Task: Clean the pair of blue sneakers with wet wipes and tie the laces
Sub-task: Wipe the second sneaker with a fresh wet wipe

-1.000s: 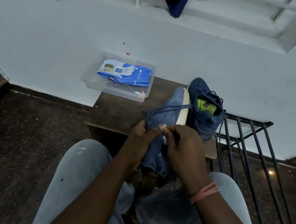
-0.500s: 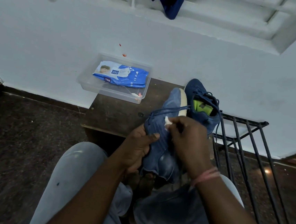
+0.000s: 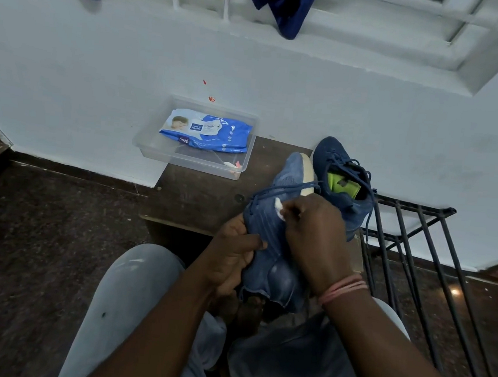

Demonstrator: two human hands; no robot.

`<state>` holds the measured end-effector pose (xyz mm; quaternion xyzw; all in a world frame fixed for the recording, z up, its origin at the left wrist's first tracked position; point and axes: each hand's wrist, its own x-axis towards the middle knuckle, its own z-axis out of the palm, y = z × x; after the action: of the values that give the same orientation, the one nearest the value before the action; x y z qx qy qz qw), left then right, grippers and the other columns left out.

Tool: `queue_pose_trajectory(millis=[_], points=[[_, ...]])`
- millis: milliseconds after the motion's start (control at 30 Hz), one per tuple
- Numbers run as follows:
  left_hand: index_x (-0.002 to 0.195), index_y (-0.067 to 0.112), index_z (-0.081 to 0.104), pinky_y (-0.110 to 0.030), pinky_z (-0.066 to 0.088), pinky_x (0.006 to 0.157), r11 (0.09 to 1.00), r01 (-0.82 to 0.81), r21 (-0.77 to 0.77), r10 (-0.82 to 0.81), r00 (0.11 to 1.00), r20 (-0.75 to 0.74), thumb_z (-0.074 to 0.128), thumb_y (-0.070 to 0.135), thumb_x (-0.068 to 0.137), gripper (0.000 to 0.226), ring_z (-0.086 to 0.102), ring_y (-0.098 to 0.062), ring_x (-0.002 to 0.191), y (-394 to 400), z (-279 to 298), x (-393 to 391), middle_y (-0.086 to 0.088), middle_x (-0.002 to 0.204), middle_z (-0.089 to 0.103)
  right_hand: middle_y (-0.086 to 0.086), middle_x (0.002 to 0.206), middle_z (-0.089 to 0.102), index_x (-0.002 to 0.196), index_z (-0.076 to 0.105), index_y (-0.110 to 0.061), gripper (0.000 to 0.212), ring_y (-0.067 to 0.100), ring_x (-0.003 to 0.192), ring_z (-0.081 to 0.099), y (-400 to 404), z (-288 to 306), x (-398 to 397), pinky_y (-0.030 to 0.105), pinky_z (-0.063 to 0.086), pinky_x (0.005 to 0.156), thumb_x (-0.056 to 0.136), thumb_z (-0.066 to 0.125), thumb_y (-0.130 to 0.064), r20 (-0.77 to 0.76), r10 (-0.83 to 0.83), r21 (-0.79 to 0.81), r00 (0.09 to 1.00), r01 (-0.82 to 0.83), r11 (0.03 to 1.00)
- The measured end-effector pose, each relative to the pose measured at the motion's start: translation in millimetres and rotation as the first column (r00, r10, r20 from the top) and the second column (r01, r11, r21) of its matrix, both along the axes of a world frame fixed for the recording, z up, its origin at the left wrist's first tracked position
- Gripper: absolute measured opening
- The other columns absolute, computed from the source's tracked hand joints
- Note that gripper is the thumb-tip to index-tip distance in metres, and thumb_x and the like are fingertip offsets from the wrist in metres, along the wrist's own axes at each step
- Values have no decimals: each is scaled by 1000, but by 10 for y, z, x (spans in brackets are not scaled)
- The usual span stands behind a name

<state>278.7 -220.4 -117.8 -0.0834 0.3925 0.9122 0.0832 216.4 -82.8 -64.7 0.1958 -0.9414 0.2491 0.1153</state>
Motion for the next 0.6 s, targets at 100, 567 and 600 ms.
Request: queue_pose_trajectory(millis=[100,567,600], points=[[134,-2,56,-43,58,93,1000,-21,5,21,1000,14,58,-8,77,57,65,-37,112,-15,9,24,-29,128,64,6,77,66,76,72,-9,8,20,69,62,-60,-18,197,32,51,62,84,72,-7,39,45,-34,998,-44,998],[141,-3,51,-49,54,100,997,24,76,-23,1000,-22,57,-9,83,58,61,-40,119,-24,20,12,-31,135,59,2,97,56,93,63,-12,9,16,82,53,146,57,14,33,49,71,89,64,-5,-8,119,-25,993,-119,993],[141,-3,51,-49,54,100,996,24,84,-22,1000,-20,58,-9,84,58,61,-40,118,-24,16,11,-30,134,59,2,94,56,90,63,-13,6,18,79,53,137,34,41,38,49,69,90,66,-8,-18,119,-6,993,-119,993]])
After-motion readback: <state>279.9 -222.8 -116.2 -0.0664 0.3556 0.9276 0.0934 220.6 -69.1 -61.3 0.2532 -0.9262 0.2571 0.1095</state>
